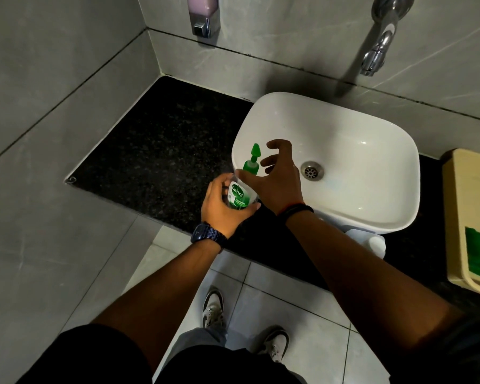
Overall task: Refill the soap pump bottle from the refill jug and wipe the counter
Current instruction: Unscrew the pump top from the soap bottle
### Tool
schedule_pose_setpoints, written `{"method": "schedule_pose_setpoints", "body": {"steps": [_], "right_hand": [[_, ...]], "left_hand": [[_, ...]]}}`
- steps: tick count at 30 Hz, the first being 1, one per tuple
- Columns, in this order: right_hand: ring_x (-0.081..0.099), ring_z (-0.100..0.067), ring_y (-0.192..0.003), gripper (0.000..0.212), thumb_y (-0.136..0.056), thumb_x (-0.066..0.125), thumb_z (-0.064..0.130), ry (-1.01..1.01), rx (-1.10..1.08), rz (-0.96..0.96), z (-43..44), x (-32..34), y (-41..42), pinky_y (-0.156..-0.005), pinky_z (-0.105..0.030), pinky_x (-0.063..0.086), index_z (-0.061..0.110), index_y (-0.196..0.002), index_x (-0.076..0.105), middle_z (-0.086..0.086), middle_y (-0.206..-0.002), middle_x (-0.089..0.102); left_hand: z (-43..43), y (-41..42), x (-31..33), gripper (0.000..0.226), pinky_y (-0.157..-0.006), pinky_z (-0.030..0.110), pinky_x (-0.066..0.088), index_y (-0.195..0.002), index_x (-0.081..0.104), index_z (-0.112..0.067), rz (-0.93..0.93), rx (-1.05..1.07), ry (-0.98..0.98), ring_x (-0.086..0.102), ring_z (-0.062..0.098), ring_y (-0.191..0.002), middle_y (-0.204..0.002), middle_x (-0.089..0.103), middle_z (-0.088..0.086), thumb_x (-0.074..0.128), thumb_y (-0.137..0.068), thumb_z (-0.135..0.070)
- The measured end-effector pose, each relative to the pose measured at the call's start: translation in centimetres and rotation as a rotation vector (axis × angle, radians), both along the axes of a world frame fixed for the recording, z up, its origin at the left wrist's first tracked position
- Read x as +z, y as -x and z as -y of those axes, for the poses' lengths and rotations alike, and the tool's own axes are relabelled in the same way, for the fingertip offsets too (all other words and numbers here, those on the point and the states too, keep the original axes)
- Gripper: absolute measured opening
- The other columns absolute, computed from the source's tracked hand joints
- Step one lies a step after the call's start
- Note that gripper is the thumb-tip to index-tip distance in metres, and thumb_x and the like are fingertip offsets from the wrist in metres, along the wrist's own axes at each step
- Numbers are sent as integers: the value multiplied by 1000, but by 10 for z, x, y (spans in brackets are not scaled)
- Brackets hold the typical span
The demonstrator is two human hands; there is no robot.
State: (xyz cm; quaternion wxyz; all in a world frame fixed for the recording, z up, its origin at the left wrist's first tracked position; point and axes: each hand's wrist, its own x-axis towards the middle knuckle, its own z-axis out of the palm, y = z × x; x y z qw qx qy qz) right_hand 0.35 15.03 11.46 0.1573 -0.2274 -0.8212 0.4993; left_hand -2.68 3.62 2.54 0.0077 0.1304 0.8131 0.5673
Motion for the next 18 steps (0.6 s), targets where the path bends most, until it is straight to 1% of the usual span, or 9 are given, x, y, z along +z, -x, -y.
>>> {"method": "schedule_pose_setpoints", "body": {"steps": [2,3,6,8,10,13,16,18], "right_hand": [[56,-11,-81,61,-69,76,29,3,-8,0,-1,0,0,-77,-35,50,25,-115,38,8,-85,60],[57,-11,-82,59,-70,76,27,10,-5,-5,-1,0,1,-77,-35,50,25,-115,38,9,-85,61],[55,-8,-81,62,-67,77,31,4,0,-13,-1,-1,1,-72,-28,48,27,-114,37,8,-91,59],[54,-4,-76,61,-68,77,31,2,-11,-10,-1,-1,2,-67,-26,45,27,-113,38,10,-85,58],[56,-6,-77,59,-69,77,29,12,-9,-17,-1,-1,2,-69,-26,44,25,-114,38,10,-83,60],[56,-11,-84,61,-67,77,30,10,4,-30,-2,0,1,-70,-26,47,26,-114,39,5,-93,61],[58,-10,-80,55,-70,76,24,19,-1,-41,-2,1,1,-73,-30,50,24,-112,40,8,-86,61],[58,-12,-84,56,-70,75,22,42,17,-55,-3,1,1,-74,-27,48,24,-114,40,9,-87,61]], "left_hand": [[0,-1,1,74,-72,23,56,-109,48,-43,1,1,5,58,6,-93,-109,56,-9,77,-42,-55],[0,-1,1,74,-72,23,55,-109,48,-42,3,5,7,59,6,-92,-109,57,-8,78,-42,-55],[0,0,2,75,-71,18,53,-110,48,-42,3,1,3,58,1,-93,-109,57,-8,77,-43,-56],[-1,0,3,75,-72,15,52,-111,49,-39,-1,-5,-3,57,-1,-94,-111,57,-7,77,-43,-55],[-2,1,3,77,-73,16,52,-113,50,-35,-3,-4,-6,57,1,-94,-112,58,-6,78,-44,-55],[-2,1,3,77,-73,16,52,-113,50,-34,-3,-5,-3,56,-1,-95,-113,57,-7,77,-44,-56],[-4,1,4,78,-72,11,50,-113,49,-33,7,-6,0,54,-7,-95,-112,56,-8,76,-43,-57],[-5,2,4,79,-70,6,48,-114,49,-34,21,2,-3,54,-7,-95,-112,56,-9,76,-43,-58]]}}
